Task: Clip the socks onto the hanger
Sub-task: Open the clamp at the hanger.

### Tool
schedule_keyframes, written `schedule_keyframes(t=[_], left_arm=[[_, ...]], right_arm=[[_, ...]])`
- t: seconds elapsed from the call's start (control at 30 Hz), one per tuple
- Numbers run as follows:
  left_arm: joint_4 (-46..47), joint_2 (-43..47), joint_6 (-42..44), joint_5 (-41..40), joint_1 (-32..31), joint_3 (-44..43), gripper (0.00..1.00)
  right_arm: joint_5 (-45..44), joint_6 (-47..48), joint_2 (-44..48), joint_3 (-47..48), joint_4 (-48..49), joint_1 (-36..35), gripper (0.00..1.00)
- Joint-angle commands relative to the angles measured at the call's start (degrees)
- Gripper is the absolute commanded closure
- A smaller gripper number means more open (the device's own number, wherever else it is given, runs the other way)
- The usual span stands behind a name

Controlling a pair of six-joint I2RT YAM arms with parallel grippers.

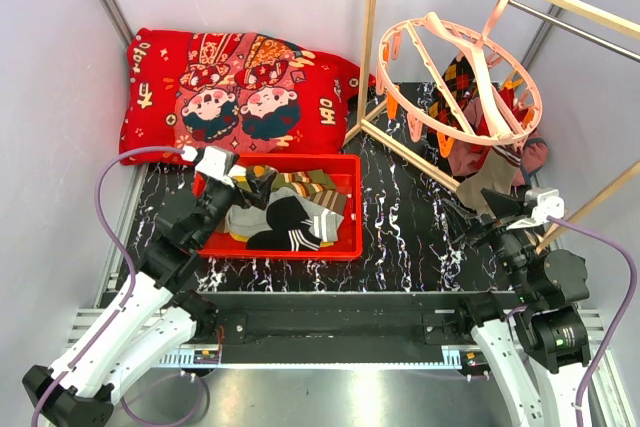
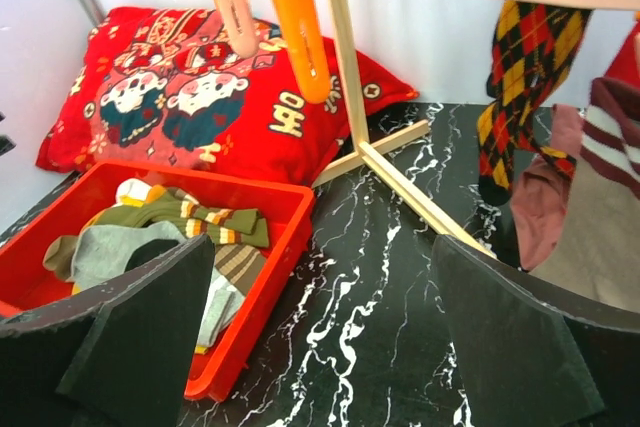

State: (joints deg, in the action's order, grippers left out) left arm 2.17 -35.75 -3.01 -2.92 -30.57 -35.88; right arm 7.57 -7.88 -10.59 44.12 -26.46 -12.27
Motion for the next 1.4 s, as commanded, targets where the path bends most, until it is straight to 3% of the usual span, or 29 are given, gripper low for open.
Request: schedule_keyframes(t=[0.0,0.17,0.3,0.57,0.63,0.7,0.9,1.17,1.37], left_arm=[[-0.1,0.4,0.5,2.7,-0.3,-2.8,0.01],[-0.9,-0.1,-0.4,5.1,-0.2,-3.5,0.01],[-1.1,-1.0,-0.9,6.5,-0.2,-3.8,0.01],[-1.0,-2.9,-2.2,9.9,-0.2,-4.5,0.01],[-0.9,-3.4,-2.9,10.9,-0.2,-5.2,0.01],[-0.9,-4.3,-3.9,11.7,-0.2,-5.9,0.01],[-0.5,-8.1,-6.9,17.0,-0.2,-9.1,0.01],[1.1,-13.6,-12.7,21.5,-0.2,-10.7,0.01],[0.6,-13.4,-12.5,22.4,-0.2,-10.4,0.01]], right_arm=[[-1.5,0.3,-0.5,2.3,0.4,-0.1,0.0],[-1.8,-1.7,3.3,1.1,3.8,-0.1,0.0],[-0.9,-2.8,1.1,1.9,4.7,-0.1,0.0],[12.7,0.3,-1.1,-1.2,14.9,-0.1,0.0],[11.6,-1.2,-2.1,-1.2,14.6,-0.1,0.0],[5.0,-6.8,-2.4,-1.1,14.1,-0.1,0.0],[5.9,-4.4,-5.7,4.0,12.1,-0.1,0.0],[0.0,-7.8,-16.8,19.2,-1.1,-0.1,0.0],[-1.5,-12.8,-24.5,27.1,-11.1,-0.1,0.15]])
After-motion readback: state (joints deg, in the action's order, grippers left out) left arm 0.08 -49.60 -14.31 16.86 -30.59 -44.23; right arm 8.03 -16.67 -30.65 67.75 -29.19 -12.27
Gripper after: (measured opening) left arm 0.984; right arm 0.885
